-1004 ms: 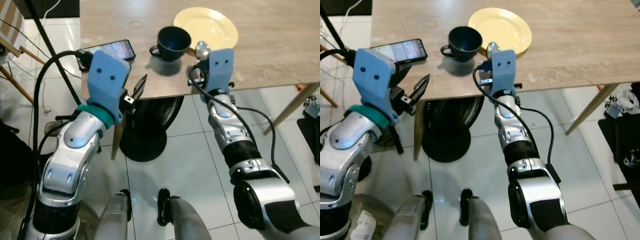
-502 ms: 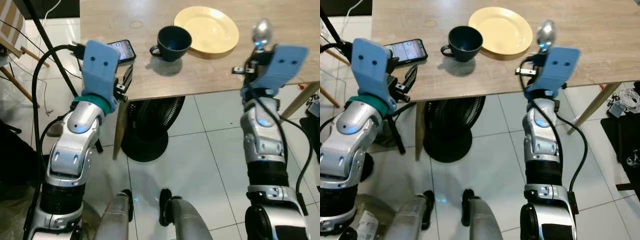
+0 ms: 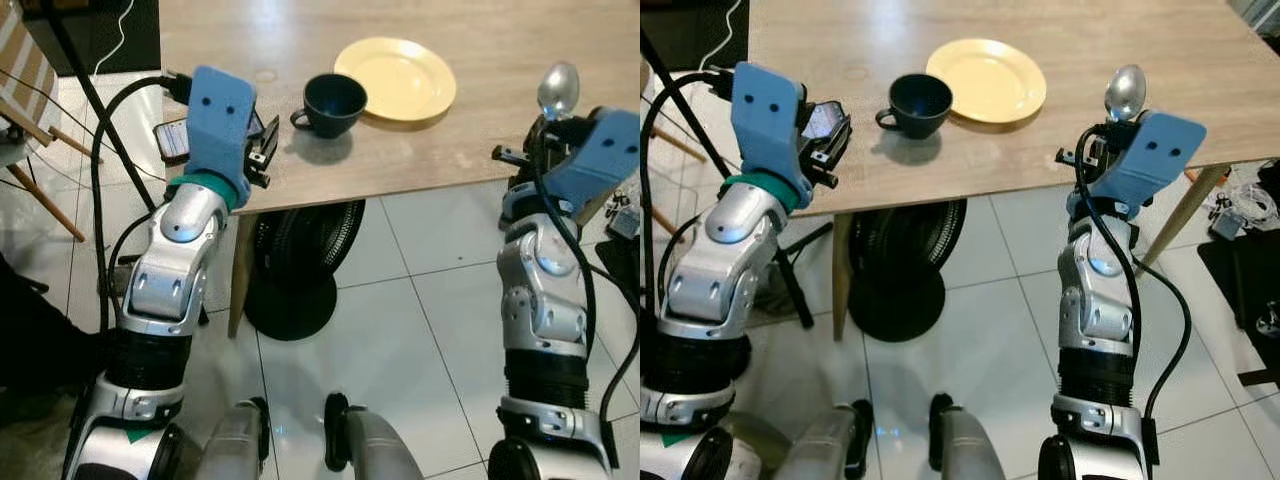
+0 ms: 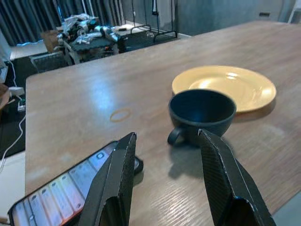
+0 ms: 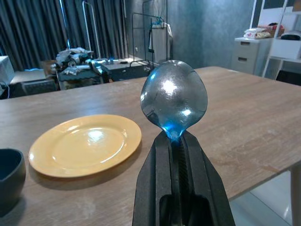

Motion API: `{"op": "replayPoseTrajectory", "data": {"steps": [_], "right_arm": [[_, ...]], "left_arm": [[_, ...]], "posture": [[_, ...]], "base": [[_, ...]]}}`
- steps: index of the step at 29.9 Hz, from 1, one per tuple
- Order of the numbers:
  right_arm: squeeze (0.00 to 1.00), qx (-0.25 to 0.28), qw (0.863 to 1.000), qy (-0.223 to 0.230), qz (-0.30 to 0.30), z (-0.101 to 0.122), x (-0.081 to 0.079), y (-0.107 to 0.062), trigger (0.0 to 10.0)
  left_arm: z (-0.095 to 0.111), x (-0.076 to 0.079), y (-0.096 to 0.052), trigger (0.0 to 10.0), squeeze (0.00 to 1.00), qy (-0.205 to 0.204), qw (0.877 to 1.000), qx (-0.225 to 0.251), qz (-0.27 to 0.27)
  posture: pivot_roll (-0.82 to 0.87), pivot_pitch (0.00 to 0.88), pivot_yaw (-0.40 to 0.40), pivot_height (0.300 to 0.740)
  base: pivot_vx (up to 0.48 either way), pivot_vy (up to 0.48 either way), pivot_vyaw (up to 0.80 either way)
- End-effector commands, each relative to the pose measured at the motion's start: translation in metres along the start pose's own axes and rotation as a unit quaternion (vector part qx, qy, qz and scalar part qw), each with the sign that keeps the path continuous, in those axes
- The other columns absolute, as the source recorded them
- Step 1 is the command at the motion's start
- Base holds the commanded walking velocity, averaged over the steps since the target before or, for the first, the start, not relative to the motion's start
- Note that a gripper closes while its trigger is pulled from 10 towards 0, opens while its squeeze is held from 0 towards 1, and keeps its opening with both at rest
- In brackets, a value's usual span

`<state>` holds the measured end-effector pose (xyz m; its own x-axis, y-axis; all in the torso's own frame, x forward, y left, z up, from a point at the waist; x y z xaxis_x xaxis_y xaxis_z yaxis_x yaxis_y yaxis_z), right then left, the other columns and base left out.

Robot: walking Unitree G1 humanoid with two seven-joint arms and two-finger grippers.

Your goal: Setting the table

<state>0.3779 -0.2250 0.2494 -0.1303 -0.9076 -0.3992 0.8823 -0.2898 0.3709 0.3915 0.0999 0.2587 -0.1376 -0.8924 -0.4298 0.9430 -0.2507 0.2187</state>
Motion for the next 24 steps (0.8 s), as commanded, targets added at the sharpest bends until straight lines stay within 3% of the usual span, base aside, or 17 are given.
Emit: {"op": "replayPoseTrajectory", "data": {"steps": [1,24], "right_arm": [[0.0,-0.003,1.0,-0.003,-0.01,0.001,0.007,-0.002,10.0],[0.0,-0.032,0.999,-0.022,0.003,-0.013,0.009,-0.007,10.0]], "left_arm": [[-0.003,0.004,0.003,10.0,0.0,0.003,1.0,-0.001,-0.001],[-0.032,-0.004,0.001,10.0,0.0,0.022,0.999,-0.031,0.024]], "posture": [[0.01,0.037,0.005,0.74],[0.0,0.0,0.0,0.74]], "base": [[0.0,0.0,0.0],[0.0,0.0,0.0]]}}
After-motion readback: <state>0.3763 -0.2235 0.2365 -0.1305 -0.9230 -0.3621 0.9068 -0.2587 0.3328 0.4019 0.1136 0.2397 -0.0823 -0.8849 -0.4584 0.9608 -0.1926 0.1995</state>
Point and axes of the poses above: a point about 5 cm out from each wrist's last joint towards the gripper, its own y axis pointing out of the wrist towards the gripper, its own z axis along the axis of the wrist's last joint, x = y × z, the point moved 6 cm from there along y, pointing out of the wrist towards the gripper, and after that the axes turned 15 degrees about y, right-handed, at the moved point
